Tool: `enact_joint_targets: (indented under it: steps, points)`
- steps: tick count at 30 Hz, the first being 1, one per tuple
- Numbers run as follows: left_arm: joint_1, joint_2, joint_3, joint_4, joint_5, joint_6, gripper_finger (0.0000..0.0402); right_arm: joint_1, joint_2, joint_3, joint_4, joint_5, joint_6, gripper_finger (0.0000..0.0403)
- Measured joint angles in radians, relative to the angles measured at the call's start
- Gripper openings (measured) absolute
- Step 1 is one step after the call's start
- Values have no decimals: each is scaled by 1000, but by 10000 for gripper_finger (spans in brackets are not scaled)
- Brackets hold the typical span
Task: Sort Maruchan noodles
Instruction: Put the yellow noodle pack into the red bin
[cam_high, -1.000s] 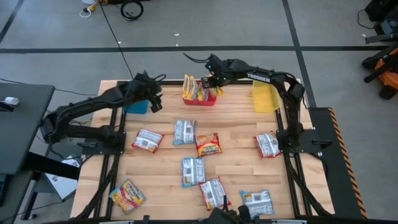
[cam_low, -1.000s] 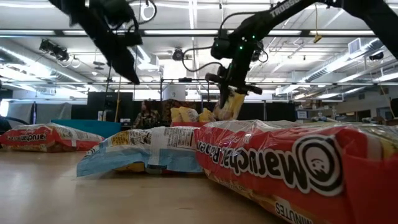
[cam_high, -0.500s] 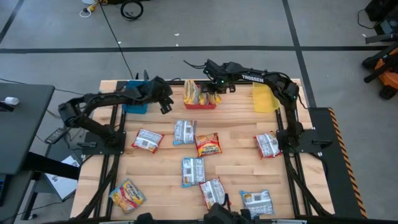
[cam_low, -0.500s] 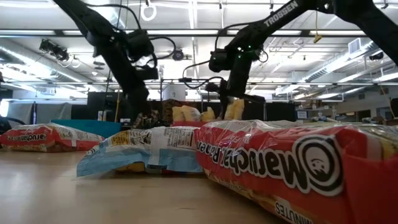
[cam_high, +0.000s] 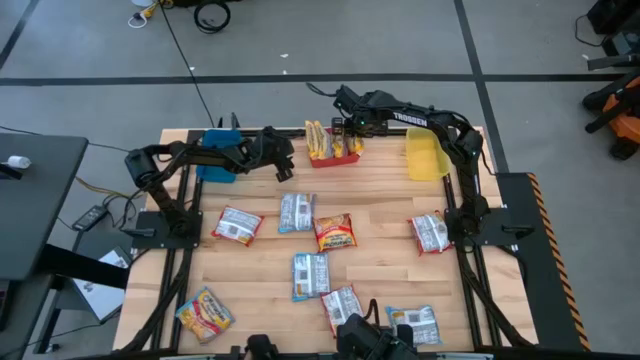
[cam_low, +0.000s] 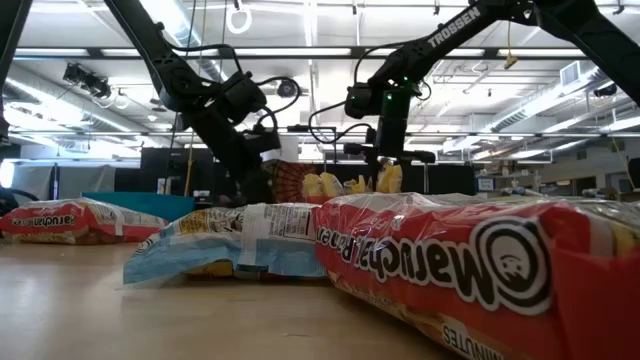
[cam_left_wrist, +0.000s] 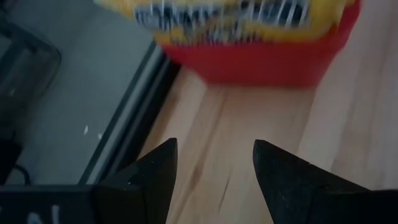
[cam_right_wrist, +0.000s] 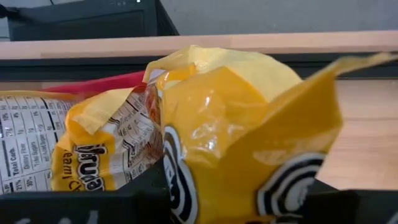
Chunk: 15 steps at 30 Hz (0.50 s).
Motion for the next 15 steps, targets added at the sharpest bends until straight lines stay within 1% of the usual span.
enact_joint_targets:
  steps: [3, 8, 15]
  points:
    - [-4, 8, 0, 54, 20, -8, 213, -7, 0, -7, 4, -4, -19, 140]
    - [-14, 8, 0, 61, 24, -13, 213, -6, 0, -30, 27, -18, -70, 174]
    - [-18, 7, 0, 30, 20, -16, 213, 15, 0, -67, 186, -114, -99, 229]
